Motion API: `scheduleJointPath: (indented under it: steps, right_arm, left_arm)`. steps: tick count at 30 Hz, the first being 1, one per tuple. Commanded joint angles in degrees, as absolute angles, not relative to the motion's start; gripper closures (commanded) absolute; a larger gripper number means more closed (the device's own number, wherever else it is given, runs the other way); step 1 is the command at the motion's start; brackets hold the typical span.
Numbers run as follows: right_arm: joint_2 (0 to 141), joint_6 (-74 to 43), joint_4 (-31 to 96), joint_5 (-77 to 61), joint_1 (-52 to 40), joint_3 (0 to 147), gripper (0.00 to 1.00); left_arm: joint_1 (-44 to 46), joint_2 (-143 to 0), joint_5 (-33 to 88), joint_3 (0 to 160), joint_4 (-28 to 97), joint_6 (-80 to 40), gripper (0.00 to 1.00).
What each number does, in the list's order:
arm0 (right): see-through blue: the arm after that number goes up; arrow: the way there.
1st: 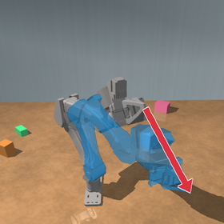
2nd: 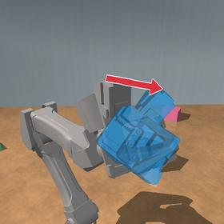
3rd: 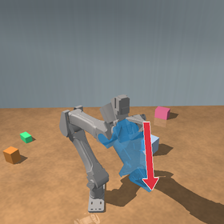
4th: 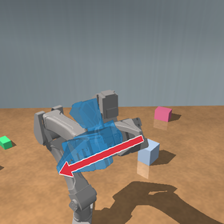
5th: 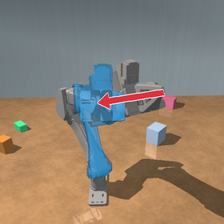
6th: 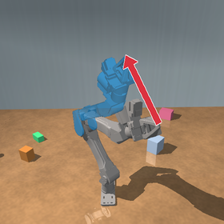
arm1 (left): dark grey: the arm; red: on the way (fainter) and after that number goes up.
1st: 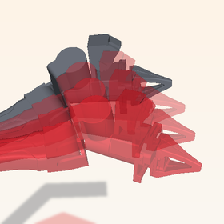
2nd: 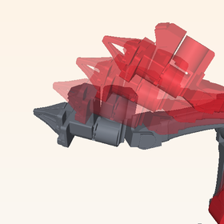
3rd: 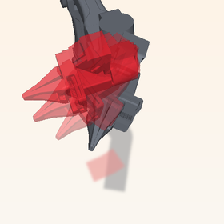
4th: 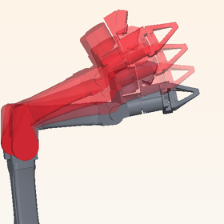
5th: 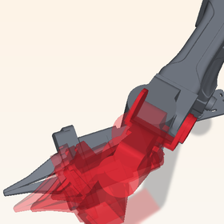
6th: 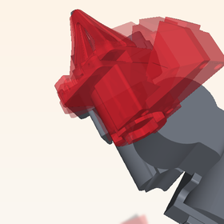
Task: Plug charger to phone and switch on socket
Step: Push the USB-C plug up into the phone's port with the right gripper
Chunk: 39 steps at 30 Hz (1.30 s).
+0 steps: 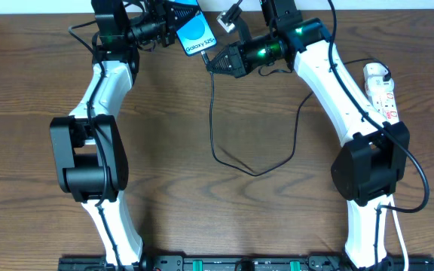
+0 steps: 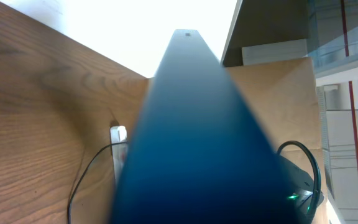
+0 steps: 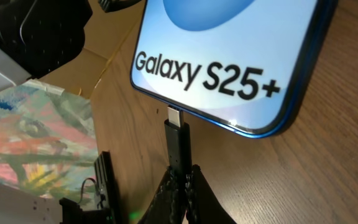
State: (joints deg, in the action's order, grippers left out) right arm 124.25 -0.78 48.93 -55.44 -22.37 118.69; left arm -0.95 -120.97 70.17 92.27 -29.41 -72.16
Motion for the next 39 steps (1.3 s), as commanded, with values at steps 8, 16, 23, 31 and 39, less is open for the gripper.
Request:
scheduleJointPath:
  steps: [8,16,23,31,39]
  right_arm:
    - [123.1,0.1,49.3,-55.4,-22.0,118.8,0.99]
    - [123.1,0.1,49.6,-54.9,-21.8,118.8,0.99]
    - [123.1,0.1,49.5,-54.7,-21.7,118.8,0.99]
    - [123.1,0.1,49.5,-54.7,-21.7,118.8,0.99]
    - [123.1,0.0,49.4,-54.7,-21.7,118.8,0.99]
  left_arm:
    - [-0.9,-120.1,70.7,93.0,-30.1,-71.7,0.93]
    - [-0.9,-120.1,70.8,93.0,-30.1,-71.7,0.93]
    - [-0.9,-120.1,71.4,93.0,-30.1,-71.7,0.93]
    - [-0.9,-120.1,71.4,93.0,-30.1,-71.7,0.92]
    - [-0.9,-120.1,71.6,93.0,-30.1,-71.6,0.93]
